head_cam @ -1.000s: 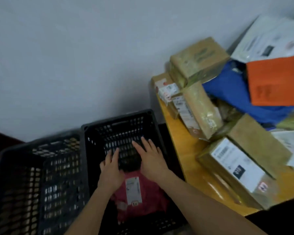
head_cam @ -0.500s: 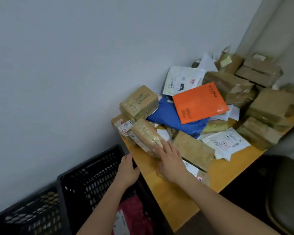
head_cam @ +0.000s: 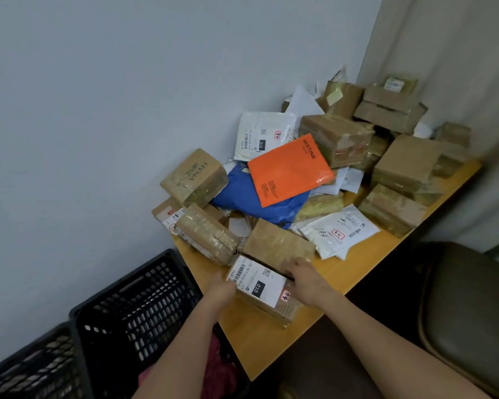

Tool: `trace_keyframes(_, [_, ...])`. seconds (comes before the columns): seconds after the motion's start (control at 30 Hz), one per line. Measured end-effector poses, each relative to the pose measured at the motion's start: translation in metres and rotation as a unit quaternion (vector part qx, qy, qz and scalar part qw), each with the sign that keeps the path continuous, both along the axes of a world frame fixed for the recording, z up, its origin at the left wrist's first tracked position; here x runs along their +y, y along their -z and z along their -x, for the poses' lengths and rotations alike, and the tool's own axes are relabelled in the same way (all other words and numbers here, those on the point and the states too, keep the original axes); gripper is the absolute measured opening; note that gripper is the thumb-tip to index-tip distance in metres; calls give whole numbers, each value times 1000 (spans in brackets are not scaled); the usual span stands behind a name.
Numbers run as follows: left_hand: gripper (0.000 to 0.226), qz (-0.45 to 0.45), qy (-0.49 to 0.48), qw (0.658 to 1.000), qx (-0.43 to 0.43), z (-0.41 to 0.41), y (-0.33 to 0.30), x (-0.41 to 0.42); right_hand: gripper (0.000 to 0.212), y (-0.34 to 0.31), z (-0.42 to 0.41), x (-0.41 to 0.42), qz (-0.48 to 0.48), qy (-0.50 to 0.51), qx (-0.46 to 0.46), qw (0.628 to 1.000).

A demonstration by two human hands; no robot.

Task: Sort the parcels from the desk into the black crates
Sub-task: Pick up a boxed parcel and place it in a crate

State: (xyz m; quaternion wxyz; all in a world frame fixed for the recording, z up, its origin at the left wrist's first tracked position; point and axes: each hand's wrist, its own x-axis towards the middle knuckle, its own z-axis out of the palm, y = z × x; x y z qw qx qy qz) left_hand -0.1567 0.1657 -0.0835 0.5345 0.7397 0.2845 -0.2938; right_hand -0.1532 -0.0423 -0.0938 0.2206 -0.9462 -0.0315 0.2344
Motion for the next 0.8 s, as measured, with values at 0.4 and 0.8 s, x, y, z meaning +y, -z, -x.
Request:
trace_keyframes(0.4, [25, 79, -135, 986, 63, 20, 5, -5, 30, 4, -2, -3, -53, -27, 46, 997])
trace_keyframes(0.8, [27, 131, -76, 985, 82, 48, 12, 0, 63, 5, 19, 19, -143, -44, 130, 980])
